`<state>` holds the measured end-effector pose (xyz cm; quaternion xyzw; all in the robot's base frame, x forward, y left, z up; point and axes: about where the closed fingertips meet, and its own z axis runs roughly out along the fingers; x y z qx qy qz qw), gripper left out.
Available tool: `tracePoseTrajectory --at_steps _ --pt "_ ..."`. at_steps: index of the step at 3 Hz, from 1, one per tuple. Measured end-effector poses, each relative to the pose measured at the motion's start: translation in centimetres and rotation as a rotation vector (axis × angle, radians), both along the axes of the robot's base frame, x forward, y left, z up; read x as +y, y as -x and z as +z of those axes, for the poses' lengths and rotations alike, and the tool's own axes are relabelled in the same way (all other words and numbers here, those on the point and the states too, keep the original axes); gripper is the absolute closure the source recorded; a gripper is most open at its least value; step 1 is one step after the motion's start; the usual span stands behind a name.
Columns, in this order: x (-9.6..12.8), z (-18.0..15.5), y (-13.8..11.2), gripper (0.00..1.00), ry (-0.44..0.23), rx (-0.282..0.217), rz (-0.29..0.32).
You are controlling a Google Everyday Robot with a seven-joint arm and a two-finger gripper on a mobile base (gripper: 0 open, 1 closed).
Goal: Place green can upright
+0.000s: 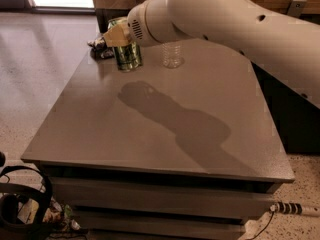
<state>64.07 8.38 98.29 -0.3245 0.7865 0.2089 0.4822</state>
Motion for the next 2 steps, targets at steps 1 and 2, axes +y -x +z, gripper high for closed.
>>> tracePoseTrajectory --at_steps 1,2 --pt "-1.6 1.3 -3.0 1.00 -0.194 -0.073 0.009" --pt "-3.3 0.0 -5.8 1.00 -0.286 -0.127 0.063"
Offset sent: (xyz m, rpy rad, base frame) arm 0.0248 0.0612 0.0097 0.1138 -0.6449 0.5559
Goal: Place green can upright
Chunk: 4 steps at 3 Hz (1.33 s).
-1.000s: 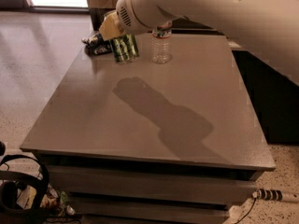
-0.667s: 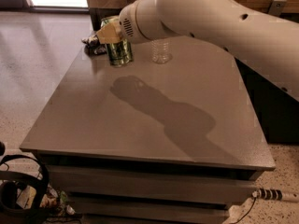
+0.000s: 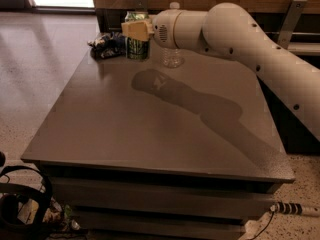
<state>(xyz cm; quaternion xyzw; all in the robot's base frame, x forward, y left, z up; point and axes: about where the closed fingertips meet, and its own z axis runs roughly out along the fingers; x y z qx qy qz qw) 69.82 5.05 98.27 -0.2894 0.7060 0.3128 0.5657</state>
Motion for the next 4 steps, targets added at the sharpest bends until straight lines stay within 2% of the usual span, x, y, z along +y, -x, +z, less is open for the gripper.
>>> tracePoseTrajectory --at_steps 1,2,3,4 --pt "4.0 0.0 1.7 1.00 0.020 -0.158 0.178" --pt "5.9 0.1 3.4 1.00 0.093 -0.305 0.268" --pt "6.7 -0.4 4.6 1.00 0.164 -0.418 0.309" --pt "6.9 -0.5 4.9 1.00 0.181 -0.448 0.319"
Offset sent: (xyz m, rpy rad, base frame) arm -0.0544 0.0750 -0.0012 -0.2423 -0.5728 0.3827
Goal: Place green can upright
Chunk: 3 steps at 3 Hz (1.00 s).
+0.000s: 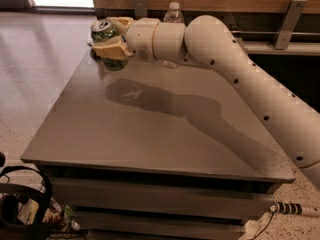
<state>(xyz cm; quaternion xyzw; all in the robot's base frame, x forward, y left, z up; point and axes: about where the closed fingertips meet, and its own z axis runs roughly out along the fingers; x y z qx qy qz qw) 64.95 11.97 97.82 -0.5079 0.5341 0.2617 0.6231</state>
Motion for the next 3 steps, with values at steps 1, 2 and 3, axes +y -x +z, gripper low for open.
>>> tracePoseTrajectory --at_steps 1,2,3 --pt "-0.2 -0.5 -0.1 1.00 0.007 0.019 -0.017" --pt "-0.4 -1.4 -0.2 1.00 0.019 0.051 -0.045" --pt "-1.2 -3.5 0.0 1.00 0.045 0.113 -0.076"
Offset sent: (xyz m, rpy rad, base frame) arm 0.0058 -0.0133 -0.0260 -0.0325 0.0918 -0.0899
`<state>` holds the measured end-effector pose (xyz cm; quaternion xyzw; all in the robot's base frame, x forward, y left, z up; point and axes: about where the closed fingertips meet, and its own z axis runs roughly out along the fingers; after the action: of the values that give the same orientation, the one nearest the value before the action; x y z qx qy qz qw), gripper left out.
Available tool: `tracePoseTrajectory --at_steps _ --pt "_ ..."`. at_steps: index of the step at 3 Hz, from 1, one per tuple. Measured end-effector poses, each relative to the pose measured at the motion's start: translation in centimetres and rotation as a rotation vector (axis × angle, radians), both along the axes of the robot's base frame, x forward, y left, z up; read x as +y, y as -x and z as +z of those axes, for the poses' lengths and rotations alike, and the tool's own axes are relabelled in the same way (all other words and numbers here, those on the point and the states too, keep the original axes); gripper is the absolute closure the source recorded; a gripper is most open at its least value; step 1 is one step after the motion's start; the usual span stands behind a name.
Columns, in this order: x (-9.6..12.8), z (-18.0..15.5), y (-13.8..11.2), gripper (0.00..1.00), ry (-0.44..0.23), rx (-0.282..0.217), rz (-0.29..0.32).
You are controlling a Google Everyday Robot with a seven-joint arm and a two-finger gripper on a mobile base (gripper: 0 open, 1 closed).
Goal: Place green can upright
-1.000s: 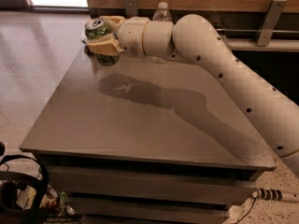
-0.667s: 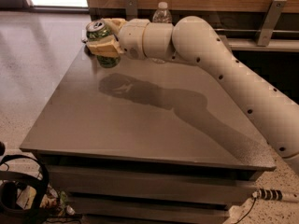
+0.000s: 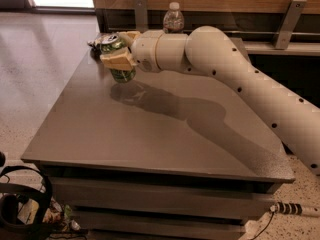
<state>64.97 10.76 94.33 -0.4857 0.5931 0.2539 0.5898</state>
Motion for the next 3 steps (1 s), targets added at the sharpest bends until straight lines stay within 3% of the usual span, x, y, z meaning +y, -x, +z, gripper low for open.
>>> tracePoseTrajectory --at_steps 1,3 --pt "0.2 -1.6 -0.1 1.00 -0.003 0.037 0.003" --pt "2.8 -4.1 -0.1 1.00 -0.064 0.057 0.045"
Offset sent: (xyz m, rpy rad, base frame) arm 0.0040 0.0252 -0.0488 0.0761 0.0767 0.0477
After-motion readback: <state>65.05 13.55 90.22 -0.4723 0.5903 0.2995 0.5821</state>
